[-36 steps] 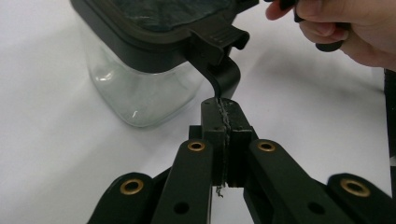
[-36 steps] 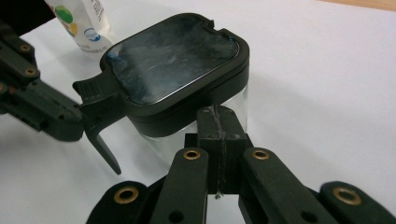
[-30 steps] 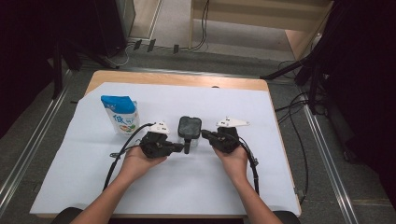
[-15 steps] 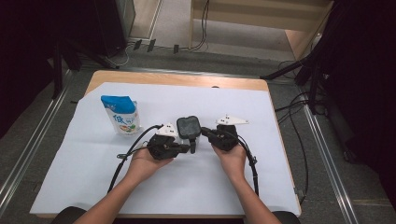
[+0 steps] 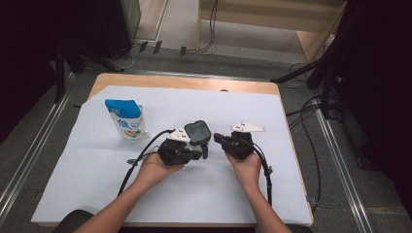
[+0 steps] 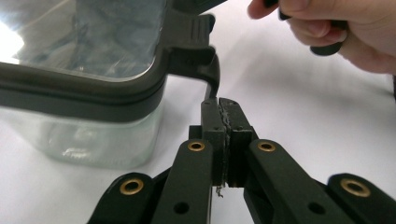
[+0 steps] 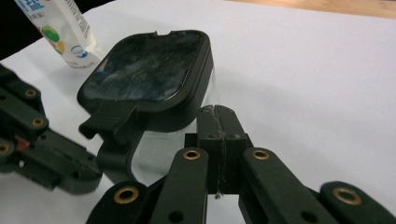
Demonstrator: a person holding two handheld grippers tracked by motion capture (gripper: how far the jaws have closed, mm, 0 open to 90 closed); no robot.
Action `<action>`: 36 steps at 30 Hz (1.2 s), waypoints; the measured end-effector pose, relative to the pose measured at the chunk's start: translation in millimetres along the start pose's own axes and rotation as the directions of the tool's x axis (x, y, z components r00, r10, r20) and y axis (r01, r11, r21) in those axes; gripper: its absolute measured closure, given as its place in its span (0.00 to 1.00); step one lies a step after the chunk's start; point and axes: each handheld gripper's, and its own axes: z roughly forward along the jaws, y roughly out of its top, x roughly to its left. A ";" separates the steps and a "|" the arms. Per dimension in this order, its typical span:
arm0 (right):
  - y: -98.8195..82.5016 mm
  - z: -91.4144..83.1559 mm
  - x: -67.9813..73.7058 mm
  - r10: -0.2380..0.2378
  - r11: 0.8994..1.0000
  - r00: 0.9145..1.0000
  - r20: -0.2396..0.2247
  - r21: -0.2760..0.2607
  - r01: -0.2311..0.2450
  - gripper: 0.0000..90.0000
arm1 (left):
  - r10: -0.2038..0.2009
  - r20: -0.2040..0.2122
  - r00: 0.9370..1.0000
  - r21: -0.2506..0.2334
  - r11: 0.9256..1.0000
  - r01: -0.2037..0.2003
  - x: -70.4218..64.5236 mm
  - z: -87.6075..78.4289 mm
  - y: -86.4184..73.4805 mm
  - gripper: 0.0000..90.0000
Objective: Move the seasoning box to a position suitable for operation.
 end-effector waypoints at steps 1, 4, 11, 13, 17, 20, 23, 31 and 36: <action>-0.9 -1.4 0.6 -0.003 1.000 1.000 -0.002 0.000 0.003 1.00 | -0.006 0.001 1.000 0.005 1.000 0.006 1.4 -2.5 -0.5 1.00; -3.2 -6.1 3.5 -0.009 1.000 1.000 -0.007 0.008 0.009 1.00 | -0.017 0.012 1.000 0.009 1.000 0.017 5.1 -10.8 -2.1 1.00; -10.4 -18.3 12.4 -0.001 1.000 0.999 -0.039 0.011 0.001 1.00 | -0.022 0.042 0.999 0.037 0.999 0.021 11.2 -28.6 -5.7 1.00; -12.3 -21.8 16.7 -0.002 1.000 0.999 -0.045 0.013 0.002 1.00 | -0.015 0.035 0.999 0.023 1.000 0.014 12.4 -34.7 -7.0 1.00; -15.7 -26.2 25.3 -0.018 1.000 0.998 -0.060 0.023 0.019 1.00 | -0.020 0.036 0.999 -0.002 1.000 0.020 17.7 -43.5 -8.8 1.00; -18.0 -25.7 32.2 -0.030 0.999 0.997 -0.073 0.033 0.032 1.00 | -0.032 0.033 0.999 -0.005 0.999 0.032 21.9 -46.4 -10.4 1.00; -21.5 -20.8 39.9 -0.044 0.998 0.995 -0.089 0.047 0.048 1.00 | -0.041 0.023 0.999 -0.001 0.999 0.041 24.4 -47.6 -11.2 1.00; -23.7 -6.1 52.7 -0.061 0.995 0.990 -0.130 0.070 0.071 1.00 | -0.063 0.024 0.998 0.002 0.998 0.063 27.0 -48.6 -12.8 1.00; -24.6 4.1 56.4 -0.065 0.993 0.987 -0.145 0.090 0.078 1.00 | -0.068 0.020 0.997 0.006 0.998 0.068 27.1 -48.5 -13.5 1.00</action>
